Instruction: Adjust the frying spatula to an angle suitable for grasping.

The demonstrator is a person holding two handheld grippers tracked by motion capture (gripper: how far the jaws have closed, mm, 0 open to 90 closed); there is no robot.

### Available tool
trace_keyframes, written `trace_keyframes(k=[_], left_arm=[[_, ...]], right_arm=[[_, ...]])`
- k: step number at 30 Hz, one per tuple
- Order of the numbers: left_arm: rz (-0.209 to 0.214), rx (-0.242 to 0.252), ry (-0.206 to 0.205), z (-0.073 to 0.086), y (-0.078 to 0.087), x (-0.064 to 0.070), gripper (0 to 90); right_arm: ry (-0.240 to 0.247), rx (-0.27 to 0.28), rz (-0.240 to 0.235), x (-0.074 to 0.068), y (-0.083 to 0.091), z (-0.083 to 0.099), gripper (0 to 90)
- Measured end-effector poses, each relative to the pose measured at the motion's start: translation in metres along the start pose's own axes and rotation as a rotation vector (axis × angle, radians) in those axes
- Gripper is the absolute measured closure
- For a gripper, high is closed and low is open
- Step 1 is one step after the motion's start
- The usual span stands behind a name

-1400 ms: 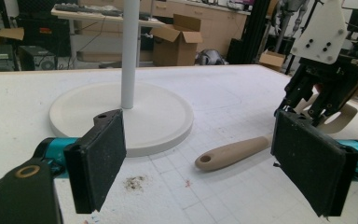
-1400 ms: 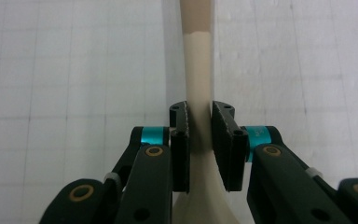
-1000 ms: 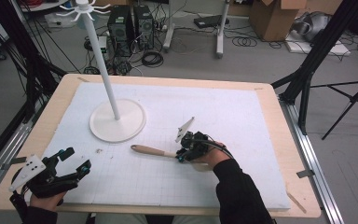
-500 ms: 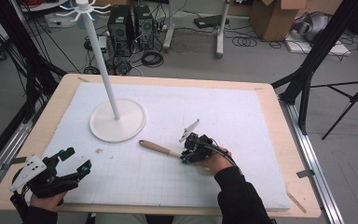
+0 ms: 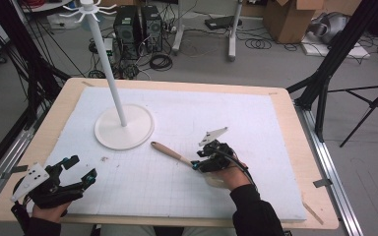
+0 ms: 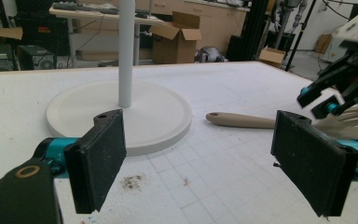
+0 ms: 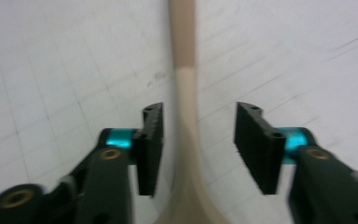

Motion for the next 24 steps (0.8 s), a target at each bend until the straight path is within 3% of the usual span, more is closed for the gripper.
trace_keyframes(k=[5, 9, 12, 15, 24], left_arm=[[0.004, 0.005, 0.003, 0.0, 0.0, 0.0, 18.0], [0.0, 0.006, 0.001, 0.0, 0.0, -0.001, 17.9], [0.003, 0.007, 0.009, 0.0, -0.002, -0.001, 17.7], [0.011, -0.003, 0.001, 0.0, -0.006, 0.001, 17.7], [0.002, -0.004, -0.007, 0.0, -0.003, 0.003, 17.8]], right_arm=[[-0.026, 0.175, 0.084, -0.002, 0.037, 0.012, 33.8], [-0.074, 0.265, 0.157, -0.001, 0.057, 0.034, 20.0], [-0.081, 0.292, 0.186, 0.002, 0.066, 0.047, 19.5], [-0.106, 0.315, 0.178, 0.003, 0.074, 0.053, 19.4], [-0.129, 0.373, 0.195, 0.005, 0.079, 0.055, 19.1]])
Point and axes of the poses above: each handheld gripper's, and its own axes: y roughly backward along the jaws, z roughly out of its underside, x roughly to its right, the point moved 3 cm from there along -y, roughly forward along the jaws
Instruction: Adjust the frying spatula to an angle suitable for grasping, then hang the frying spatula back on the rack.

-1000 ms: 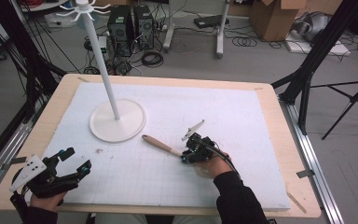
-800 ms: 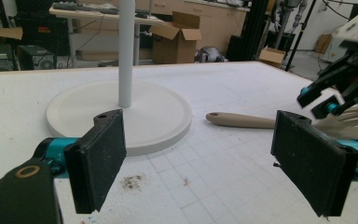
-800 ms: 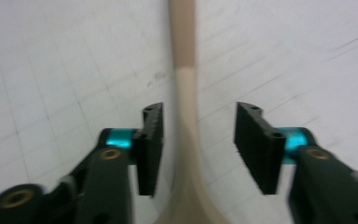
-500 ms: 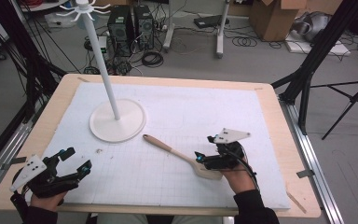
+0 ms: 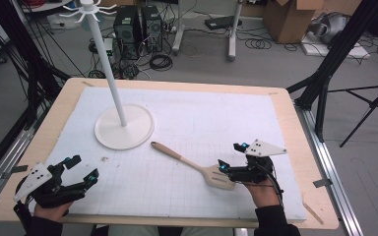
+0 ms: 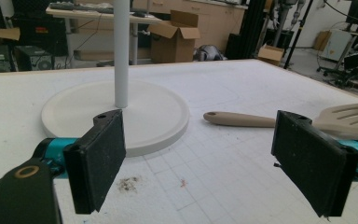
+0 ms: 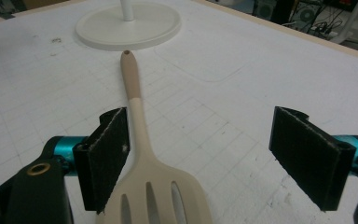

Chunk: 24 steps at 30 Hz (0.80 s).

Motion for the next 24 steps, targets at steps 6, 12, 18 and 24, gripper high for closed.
trace_keyframes(k=[6, 12, 18, 24], left_arm=[[0.018, -0.009, -0.007, 0.0, -0.005, 0.003, 18.0], [0.017, -0.004, 0.005, 0.0, -0.005, 0.001, 17.9], [0.027, -0.021, -0.01, 0.001, -0.009, 0.003, 18.0], [0.024, -0.034, -0.029, 0.001, -0.01, 0.009, 18.1]], right_arm=[[0.021, -0.019, 0.0, -0.005, -0.003, 0.002, 19.2], [0.002, -0.051, -0.018, -0.011, -0.011, -0.001, 18.1], [0.049, -0.077, -0.054, -0.023, -0.022, -0.009, 17.6], [0.121, -0.13, -0.078, -0.036, -0.033, -0.009, 17.6]])
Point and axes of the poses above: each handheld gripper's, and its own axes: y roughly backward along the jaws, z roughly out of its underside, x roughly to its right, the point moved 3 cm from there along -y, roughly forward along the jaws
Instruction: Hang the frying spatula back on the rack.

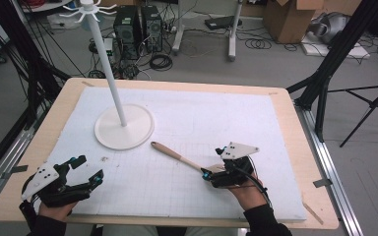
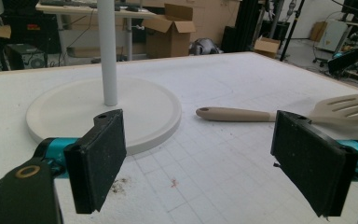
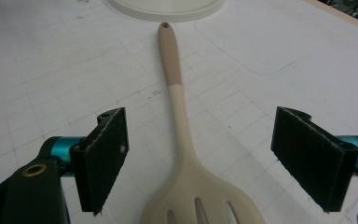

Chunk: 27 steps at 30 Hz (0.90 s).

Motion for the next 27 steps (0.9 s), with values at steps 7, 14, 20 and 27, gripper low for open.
trace_keyframes(k=[7, 14, 20, 27], left_arm=[[0.002, -0.004, 0.001, 0.001, 0.0, -0.002, 18.1], [0.01, 0.003, 0.001, 0.0, -0.001, -0.002, 18.2], [0.016, 0.011, 0.002, -0.001, -0.001, -0.002, 18.2], [0.017, 0.014, 0.006, -0.001, -0.001, -0.003, 18.2]], right_arm=[[0.031, -0.052, 0.006, 0.003, -0.009, -0.004, 17.6], [0.093, -0.241, -0.029, 0.004, -0.041, -0.013, 26.2], [0.082, -0.339, -0.06, 0.012, -0.06, -0.015, 29.7], [0.107, -0.419, -0.106, 0.007, -0.075, -0.013, 40.3]])
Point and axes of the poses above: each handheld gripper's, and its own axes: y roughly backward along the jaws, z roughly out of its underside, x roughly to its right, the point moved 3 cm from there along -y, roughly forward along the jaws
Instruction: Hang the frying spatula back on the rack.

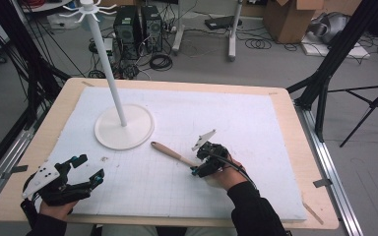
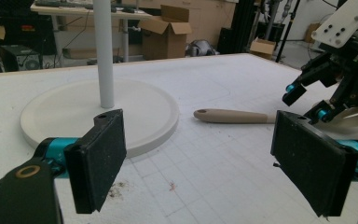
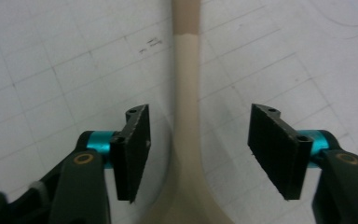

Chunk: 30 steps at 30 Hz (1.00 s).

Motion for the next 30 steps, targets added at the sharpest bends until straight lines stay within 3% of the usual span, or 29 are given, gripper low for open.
trace_keyframes(k=[3, 11, 16, 30], left_arm=[[-0.001, 0.002, 0.004, 0.0, 0.0, 0.0, 18.2], [-0.001, -0.001, 0.001, 0.0, 0.0, 0.0, 18.2], [-0.005, -0.002, 0.002, 0.0, 0.0, 0.0, 18.2], [-0.011, -0.007, 0.003, 0.0, 0.0, -0.001, 18.7]], right_arm=[[0.015, -0.043, -0.007, 0.0, -0.005, 0.001, 47.1], [0.004, -0.08, -0.053, 0.0, -0.007, -0.004, 63.1], [0.018, -0.112, -0.046, 0.0, -0.008, -0.01, 74.8], [0.025, -0.11, -0.05, -0.002, -0.009, -0.009, 74.7]])
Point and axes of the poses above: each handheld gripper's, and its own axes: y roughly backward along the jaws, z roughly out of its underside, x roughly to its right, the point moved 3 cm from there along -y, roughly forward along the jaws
